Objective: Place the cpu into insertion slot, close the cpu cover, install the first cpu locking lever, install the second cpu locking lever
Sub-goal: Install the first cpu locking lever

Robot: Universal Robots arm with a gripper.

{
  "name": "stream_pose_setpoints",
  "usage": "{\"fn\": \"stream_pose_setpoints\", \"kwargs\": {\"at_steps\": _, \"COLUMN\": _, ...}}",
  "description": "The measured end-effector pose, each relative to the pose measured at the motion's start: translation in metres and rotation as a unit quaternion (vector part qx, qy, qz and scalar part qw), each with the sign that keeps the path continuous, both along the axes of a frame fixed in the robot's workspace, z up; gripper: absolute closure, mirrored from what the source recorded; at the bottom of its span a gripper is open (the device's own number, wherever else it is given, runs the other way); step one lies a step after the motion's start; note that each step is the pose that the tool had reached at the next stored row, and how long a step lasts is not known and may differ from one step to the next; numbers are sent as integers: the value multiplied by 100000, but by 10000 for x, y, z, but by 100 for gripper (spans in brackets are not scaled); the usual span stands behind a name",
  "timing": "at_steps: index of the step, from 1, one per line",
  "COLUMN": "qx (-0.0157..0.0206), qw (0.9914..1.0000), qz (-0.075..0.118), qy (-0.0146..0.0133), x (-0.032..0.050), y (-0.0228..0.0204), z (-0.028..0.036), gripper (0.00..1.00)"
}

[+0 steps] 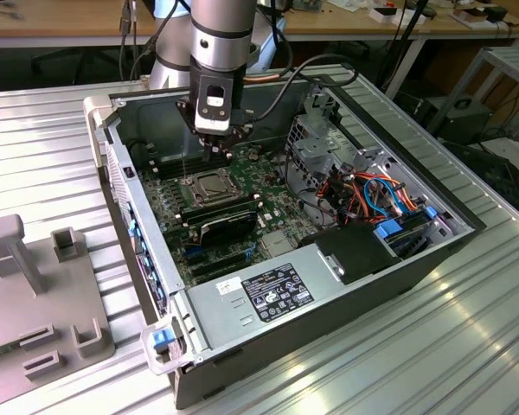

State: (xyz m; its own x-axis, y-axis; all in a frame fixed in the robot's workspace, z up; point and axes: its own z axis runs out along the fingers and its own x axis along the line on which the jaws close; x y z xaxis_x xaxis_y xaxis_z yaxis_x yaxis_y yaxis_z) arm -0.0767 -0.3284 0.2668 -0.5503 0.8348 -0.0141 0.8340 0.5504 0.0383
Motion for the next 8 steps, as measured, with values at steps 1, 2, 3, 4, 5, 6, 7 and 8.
{"fn": "stream_pose_setpoints", "kwargs": {"at_steps": 1, "qx": -1, "qw": 100000, "qz": 0, "qy": 1, "x": -11, "y": 0, "z": 0, "gripper": 89}}
{"fn": "stream_pose_setpoints", "kwargs": {"at_steps": 2, "qx": -3, "qw": 100000, "qz": 0, "qy": 0, "x": -15, "y": 0, "z": 0, "gripper": 89}}
{"fn": "stream_pose_setpoints", "kwargs": {"at_steps": 3, "qx": -2, "qw": 100000, "qz": -1, "qy": 1, "x": -19, "y": 0, "z": 0, "gripper": 89}}
{"fn": "stream_pose_setpoints", "kwargs": {"at_steps": 4, "qx": -5, "qw": 100000, "qz": -1, "qy": 3, "x": -23, "y": 0, "z": 0, "gripper": 89}}
{"fn": "stream_pose_setpoints", "kwargs": {"at_steps": 5, "qx": -1, "qw": 100000, "qz": 0, "qy": 2, "x": -25, "y": 0, "z": 0, "gripper": 89}}
{"fn": "stream_pose_setpoints", "kwargs": {"at_steps": 6, "qx": -2, "qw": 100000, "qz": 0, "qy": 2, "x": -28, "y": 0, "z": 0, "gripper": 89}}
{"fn": "stream_pose_setpoints", "kwargs": {"at_steps": 7, "qx": -4, "qw": 100000, "qz": -1, "qy": 2, "x": -31, "y": 0, "z": 0, "gripper": 89}}
{"fn": "stream_pose_setpoints", "kwargs": {"at_steps": 8, "qx": -4, "qw": 100000, "qz": 1, "qy": 4, "x": -35, "y": 0, "z": 0, "gripper": 89}}
